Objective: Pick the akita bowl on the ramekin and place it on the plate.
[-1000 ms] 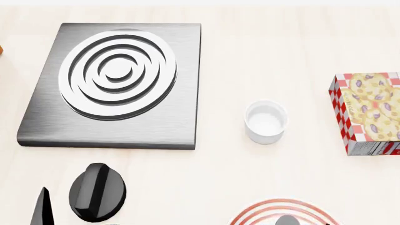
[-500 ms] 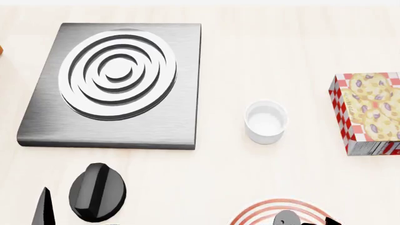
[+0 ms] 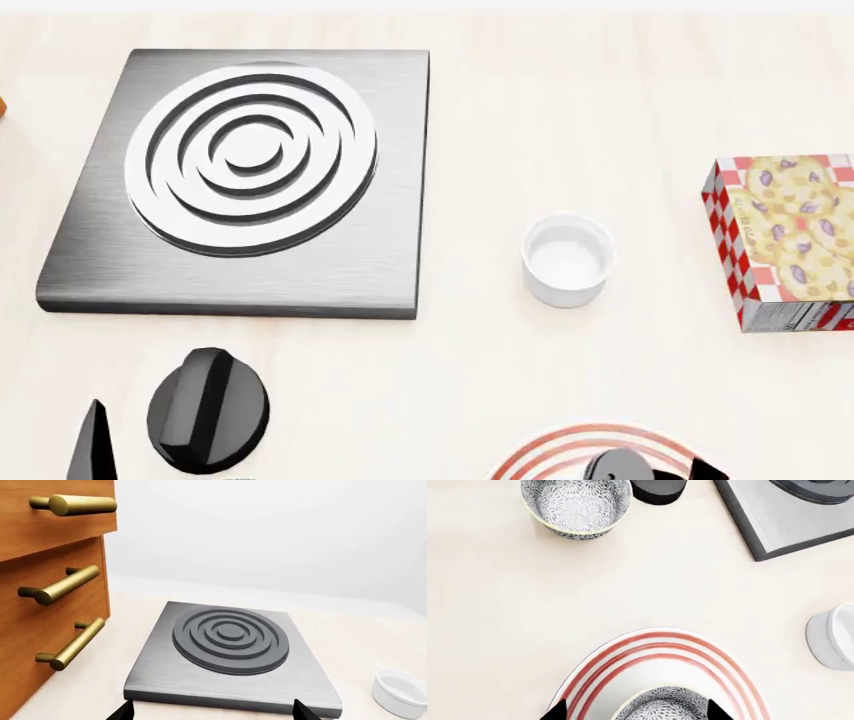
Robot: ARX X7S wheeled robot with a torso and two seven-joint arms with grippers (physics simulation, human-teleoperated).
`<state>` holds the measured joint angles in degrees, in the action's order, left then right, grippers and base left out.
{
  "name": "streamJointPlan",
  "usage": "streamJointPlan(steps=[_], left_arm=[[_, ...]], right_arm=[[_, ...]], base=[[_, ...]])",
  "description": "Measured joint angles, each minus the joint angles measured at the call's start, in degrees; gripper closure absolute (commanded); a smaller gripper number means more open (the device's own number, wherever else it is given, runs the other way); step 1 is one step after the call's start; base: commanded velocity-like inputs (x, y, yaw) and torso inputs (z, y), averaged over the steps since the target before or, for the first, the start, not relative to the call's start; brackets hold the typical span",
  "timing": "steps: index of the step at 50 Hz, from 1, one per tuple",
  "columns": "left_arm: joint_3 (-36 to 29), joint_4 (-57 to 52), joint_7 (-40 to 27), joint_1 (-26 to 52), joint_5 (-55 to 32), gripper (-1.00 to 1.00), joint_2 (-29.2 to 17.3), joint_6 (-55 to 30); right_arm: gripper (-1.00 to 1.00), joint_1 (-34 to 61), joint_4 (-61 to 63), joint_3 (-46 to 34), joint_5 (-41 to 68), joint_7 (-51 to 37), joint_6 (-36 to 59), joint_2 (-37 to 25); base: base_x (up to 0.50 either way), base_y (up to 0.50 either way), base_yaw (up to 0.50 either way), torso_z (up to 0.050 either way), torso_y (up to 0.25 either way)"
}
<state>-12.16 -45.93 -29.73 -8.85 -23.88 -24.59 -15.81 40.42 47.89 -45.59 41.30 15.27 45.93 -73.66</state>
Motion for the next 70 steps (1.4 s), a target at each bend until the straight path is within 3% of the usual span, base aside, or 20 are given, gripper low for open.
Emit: streamJointPlan(steps=[11, 29, 48, 70], left_arm=[[-0.20, -0.09, -0.14, -0.03, -0.08, -1.00, -0.17, 0.07], [-1.27, -0.29, -0.13, 0.00, 0.41, -1.00, -0.34, 0.31], [-2.53, 0.44, 0.60, 0.23, 0.72, -1.00, -0.55, 1.01], [-3.56, 1.14, 1.22, 0.61, 1.13, -1.00, -1.02, 1.54]], right_arm=[[-1.00, -2.13, 2.01, 3.50, 5.42, -5.02, -8.77, -4.22], [-1.00, -10.47, -1.86, 5.63, 7.68, -18.25, -35.37, -7.88], [-1.00, -15.71, -11.96, 7.21, 5.63, -34.46, -49.28, -0.43], [-1.00, -21.74, -19.85, 9.77, -0.21, -47.50, -59.59, 5.82]], base=[[0.00, 0.00, 0.00, 0.000, 0.000], [0.00, 0.00, 0.00, 0.000, 0.000], [0.00, 0.00, 0.00, 0.000, 0.006], [0.00, 0.00, 0.00, 0.000, 0.248]])
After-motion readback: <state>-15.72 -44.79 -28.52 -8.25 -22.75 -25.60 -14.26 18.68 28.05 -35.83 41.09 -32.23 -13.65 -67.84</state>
